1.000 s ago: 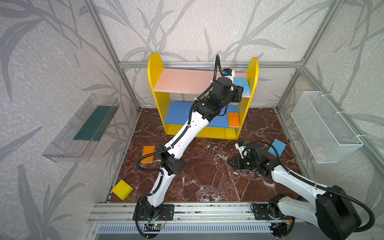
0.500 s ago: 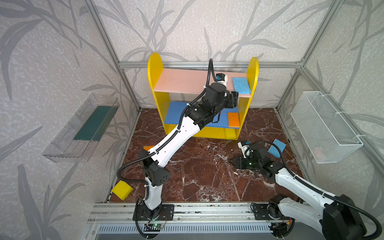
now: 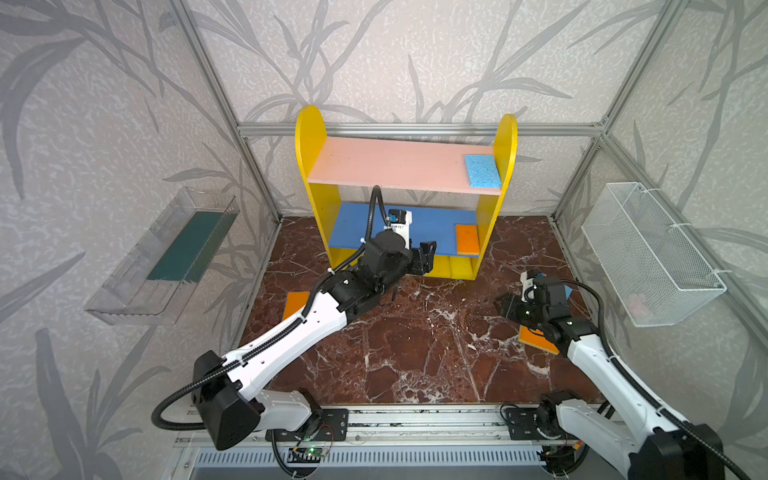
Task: Place and organize the cleaning sponges onto the shelf
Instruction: 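Release and withdraw the left gripper while the right gripper reaches another blue sponge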
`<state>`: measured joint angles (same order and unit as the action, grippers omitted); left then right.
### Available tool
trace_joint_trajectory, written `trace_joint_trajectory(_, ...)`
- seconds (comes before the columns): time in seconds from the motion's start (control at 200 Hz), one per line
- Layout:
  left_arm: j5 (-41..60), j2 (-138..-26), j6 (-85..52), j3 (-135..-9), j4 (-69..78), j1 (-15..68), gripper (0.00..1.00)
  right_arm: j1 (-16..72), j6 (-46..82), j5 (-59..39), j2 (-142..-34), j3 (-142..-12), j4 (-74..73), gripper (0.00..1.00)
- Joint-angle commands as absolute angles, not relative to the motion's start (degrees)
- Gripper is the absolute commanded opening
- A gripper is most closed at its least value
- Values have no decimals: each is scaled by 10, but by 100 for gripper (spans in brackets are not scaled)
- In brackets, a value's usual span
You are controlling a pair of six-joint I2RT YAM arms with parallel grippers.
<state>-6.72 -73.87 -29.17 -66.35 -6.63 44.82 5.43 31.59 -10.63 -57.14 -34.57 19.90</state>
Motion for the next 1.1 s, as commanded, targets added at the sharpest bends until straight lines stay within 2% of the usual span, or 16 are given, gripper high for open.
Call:
trace_joint_trajectory(0.0,-59,-713,-352,-544,34,462,73,-2,322,-57,-601,-366,236,66)
trace_joint_trajectory(0.065,-61,-716,-381,-478,74,477,73,-35,322,-43,-623,-372,227,69)
trace_joint_trajectory(0.19,-53,-739,-421,-390,142,507,73,-68,318,-13,-677,-408,223,68)
trace_joint_trajectory(0.335,-34,-768,-417,-378,149,532,73,-68,312,28,-753,-459,223,47)
trace_joint_trajectory(0.37,-35,-771,-414,-377,150,536,73,-68,308,39,-773,-476,230,46)
trace_joint_trajectory(0.665,-30,-788,-417,-317,212,537,73,-77,276,94,-939,-605,295,53)
trace_joint_trajectory(0.95,34,-849,-453,-315,284,536,73,-98,245,120,-1039,-670,323,52)
trace_joint_trajectory(1.094,30,-863,-455,-313,295,536,73,-98,239,120,-1067,-682,324,46)
